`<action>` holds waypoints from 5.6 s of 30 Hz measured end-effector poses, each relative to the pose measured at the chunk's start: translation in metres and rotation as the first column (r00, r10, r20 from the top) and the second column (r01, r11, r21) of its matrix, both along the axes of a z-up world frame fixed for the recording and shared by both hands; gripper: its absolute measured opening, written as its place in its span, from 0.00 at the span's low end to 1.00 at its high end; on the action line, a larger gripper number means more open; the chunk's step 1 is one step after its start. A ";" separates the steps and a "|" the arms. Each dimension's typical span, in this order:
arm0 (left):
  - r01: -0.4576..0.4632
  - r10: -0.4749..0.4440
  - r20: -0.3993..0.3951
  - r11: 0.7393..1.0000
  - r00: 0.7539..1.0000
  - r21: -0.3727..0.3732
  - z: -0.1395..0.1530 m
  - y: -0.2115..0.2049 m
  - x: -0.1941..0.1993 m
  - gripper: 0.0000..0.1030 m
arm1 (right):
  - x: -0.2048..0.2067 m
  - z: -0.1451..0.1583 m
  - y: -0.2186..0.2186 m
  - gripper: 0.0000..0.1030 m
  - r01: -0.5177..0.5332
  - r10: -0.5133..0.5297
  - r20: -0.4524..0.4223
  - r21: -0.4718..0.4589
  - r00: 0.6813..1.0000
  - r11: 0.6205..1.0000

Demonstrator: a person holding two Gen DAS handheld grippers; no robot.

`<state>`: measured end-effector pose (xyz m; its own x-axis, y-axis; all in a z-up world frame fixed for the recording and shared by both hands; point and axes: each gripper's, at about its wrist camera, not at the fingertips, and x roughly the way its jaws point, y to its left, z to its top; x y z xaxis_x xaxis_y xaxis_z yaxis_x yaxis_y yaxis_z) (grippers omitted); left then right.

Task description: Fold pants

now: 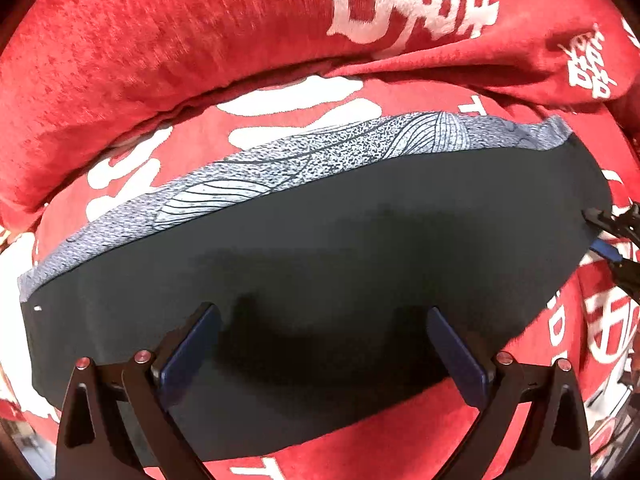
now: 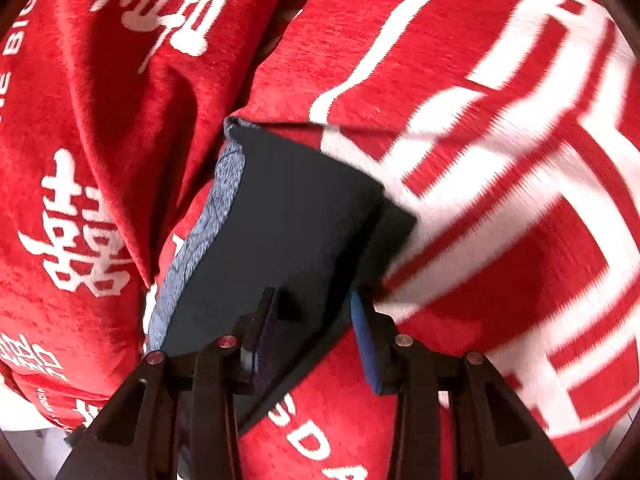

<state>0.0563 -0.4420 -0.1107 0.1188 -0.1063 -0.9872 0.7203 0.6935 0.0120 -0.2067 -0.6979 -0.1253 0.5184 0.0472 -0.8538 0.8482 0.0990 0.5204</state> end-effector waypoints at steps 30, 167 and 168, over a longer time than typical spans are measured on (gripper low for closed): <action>0.050 -0.049 -0.049 0.999 0.998 0.015 -0.028 -0.002 -0.007 1.00 | -0.012 0.005 0.057 0.47 -0.137 0.136 0.035 0.041 0.990 0.990; -0.185 0.178 -0.056 0.965 0.982 -0.184 0.034 0.151 0.102 1.00 | 0.157 0.029 0.226 0.05 -0.282 0.207 0.325 0.201 0.923 0.938; -0.178 0.171 -0.054 0.968 0.984 -0.178 0.033 0.148 0.103 1.00 | 0.157 0.029 0.232 0.05 -0.295 0.223 0.314 0.201 0.923 0.934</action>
